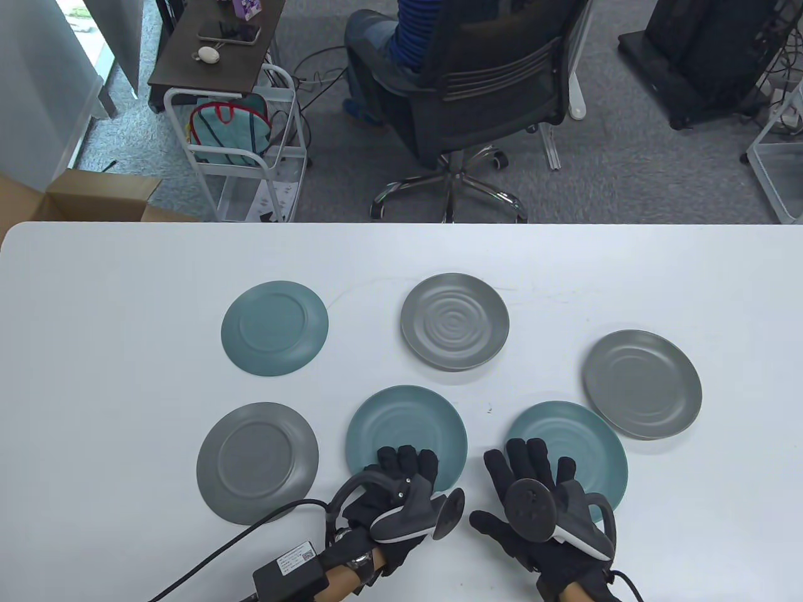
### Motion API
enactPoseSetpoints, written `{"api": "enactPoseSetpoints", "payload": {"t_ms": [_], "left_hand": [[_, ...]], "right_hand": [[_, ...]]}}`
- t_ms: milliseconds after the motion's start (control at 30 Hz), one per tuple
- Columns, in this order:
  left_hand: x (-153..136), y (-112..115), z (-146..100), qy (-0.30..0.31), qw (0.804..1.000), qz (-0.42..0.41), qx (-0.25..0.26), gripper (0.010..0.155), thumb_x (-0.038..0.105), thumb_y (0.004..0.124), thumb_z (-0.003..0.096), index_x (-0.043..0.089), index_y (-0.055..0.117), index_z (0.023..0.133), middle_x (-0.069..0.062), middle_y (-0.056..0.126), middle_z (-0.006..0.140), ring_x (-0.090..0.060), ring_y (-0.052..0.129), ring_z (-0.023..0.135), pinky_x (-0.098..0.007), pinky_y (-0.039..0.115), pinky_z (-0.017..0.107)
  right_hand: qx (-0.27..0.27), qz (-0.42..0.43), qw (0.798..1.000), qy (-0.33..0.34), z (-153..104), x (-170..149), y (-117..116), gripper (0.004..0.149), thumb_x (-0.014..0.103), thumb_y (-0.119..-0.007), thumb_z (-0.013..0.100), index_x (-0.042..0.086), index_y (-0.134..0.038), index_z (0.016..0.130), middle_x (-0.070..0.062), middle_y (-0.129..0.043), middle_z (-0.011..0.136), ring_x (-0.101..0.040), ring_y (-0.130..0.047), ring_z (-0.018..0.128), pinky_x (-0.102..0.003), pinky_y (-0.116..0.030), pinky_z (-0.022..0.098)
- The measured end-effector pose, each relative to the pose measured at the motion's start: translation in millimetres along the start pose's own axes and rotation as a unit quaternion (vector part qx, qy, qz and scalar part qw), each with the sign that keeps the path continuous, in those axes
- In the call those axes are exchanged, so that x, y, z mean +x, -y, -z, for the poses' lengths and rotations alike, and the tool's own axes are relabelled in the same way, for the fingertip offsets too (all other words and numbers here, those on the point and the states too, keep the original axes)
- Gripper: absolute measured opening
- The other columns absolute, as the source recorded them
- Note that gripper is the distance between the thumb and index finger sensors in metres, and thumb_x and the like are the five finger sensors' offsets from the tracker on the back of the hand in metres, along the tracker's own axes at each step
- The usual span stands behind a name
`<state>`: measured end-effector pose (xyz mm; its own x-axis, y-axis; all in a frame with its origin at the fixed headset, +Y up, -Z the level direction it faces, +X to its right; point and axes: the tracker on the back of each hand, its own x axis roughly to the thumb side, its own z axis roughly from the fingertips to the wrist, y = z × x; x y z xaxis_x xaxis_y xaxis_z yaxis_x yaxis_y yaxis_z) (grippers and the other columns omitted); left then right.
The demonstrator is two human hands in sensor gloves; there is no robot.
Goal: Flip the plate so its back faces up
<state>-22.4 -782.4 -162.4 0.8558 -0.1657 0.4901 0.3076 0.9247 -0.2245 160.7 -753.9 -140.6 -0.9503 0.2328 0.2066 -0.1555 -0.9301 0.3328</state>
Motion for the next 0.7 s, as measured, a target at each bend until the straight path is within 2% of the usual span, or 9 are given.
{"api": "enactPoseSetpoints", "payload": {"t_ms": [267, 400, 700], "left_hand": [[3.7, -0.4, 0.3, 0.007, 1.000, 0.022, 0.002, 0.079, 0.055, 0.071, 0.0543, 0.009, 0.048, 0.115, -0.025, 0.061, 0.108, -0.052, 0.078, 0.095, -0.053, 0.080, 0.061], [2.2, -3.8, -1.3, 0.012, 1.000, 0.014, 0.016, 0.075, 0.051, 0.069, 0.0556, 0.008, 0.050, 0.114, -0.026, 0.062, 0.107, -0.052, 0.080, 0.092, -0.051, 0.083, 0.058], [-20.9, -31.0, -6.1, 0.012, 0.995, -0.085, 0.042, 0.067, 0.040, 0.067, 0.0579, 0.006, 0.049, 0.113, -0.026, 0.065, 0.104, -0.048, 0.087, 0.089, -0.048, 0.086, 0.055]], "right_hand": [[0.000, 0.001, 1.000, -0.002, -0.2, -0.6, 0.3, 0.087, 0.064, -0.060, 0.049, 0.018, -0.025, 0.115, -0.020, -0.018, 0.119, -0.045, -0.013, 0.108, -0.071, -0.015, 0.072], [-0.002, 0.002, 1.000, -0.002, -0.3, -1.2, 0.6, 0.087, 0.064, -0.060, 0.049, 0.018, -0.025, 0.115, -0.020, -0.018, 0.119, -0.045, -0.013, 0.108, -0.071, -0.015, 0.072], [-0.003, 0.004, 1.000, -0.003, -0.4, -2.2, 1.0, 0.087, 0.064, -0.059, 0.049, 0.018, -0.025, 0.115, -0.020, -0.018, 0.119, -0.045, -0.013, 0.108, -0.071, -0.015, 0.072]]}}
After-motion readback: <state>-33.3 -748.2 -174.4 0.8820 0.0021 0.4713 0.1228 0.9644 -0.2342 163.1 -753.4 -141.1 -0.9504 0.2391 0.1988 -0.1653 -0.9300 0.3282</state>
